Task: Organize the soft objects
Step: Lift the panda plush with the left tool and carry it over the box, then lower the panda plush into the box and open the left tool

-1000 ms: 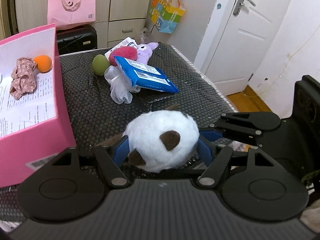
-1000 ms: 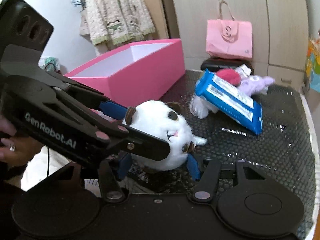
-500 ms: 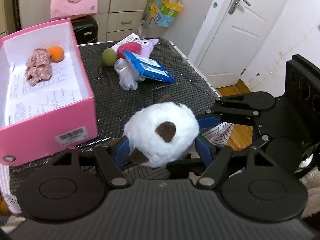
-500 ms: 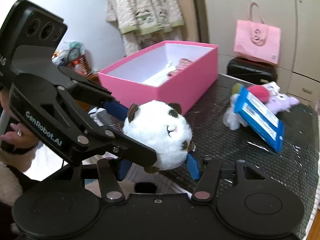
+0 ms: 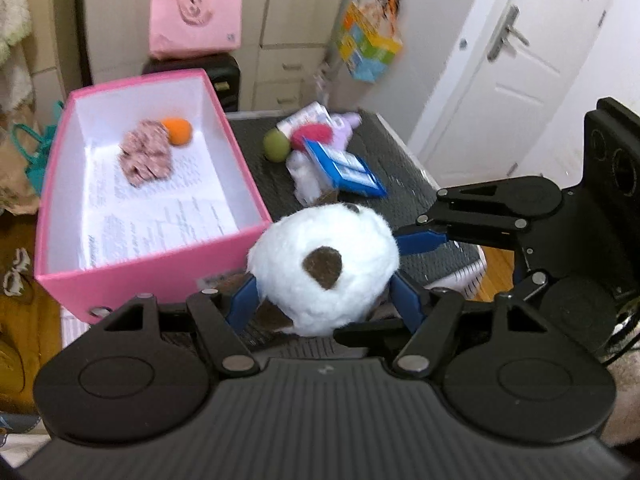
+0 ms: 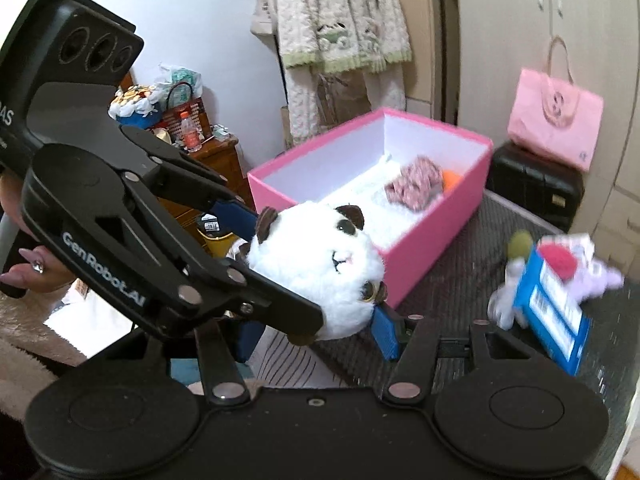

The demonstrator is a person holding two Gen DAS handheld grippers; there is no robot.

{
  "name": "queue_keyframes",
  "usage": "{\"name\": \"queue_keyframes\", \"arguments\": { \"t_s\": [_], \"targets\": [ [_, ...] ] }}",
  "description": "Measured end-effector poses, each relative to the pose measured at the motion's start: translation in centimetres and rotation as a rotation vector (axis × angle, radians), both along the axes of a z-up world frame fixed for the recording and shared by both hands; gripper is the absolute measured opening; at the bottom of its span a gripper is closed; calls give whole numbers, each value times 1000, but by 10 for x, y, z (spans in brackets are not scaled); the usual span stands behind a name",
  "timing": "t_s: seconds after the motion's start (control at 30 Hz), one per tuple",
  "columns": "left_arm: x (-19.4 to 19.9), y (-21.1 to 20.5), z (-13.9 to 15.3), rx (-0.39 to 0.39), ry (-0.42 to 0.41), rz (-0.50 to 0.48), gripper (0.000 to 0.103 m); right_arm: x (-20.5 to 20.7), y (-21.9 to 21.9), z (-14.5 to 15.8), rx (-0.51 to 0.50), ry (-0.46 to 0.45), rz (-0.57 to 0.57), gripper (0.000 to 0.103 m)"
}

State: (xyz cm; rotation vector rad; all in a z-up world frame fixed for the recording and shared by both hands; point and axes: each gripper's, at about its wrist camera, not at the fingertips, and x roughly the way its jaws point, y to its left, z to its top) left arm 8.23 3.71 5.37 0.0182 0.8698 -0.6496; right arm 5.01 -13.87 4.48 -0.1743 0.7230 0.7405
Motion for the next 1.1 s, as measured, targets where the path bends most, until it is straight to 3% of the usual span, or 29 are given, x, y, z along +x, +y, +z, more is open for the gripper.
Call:
{"name": "queue_keyframes", "arguments": {
  "t_s": [0.37, 0.57, 0.9, 1.1],
  "targets": [
    [35, 50, 28, -81, -137, 140, 69, 54, 40, 29, 88, -85, 11, 62],
    [73, 67, 24, -62, -143, 195, 69, 103, 47, 18, 189, -9, 21, 62],
    [133, 77, -26, -8, 16, 177, 68, 150, 60, -39, 190, 112, 23, 62],
    [143, 75, -48, 44, 53, 150, 67, 158, 73, -55, 75, 123, 38, 62]
  ]
}}
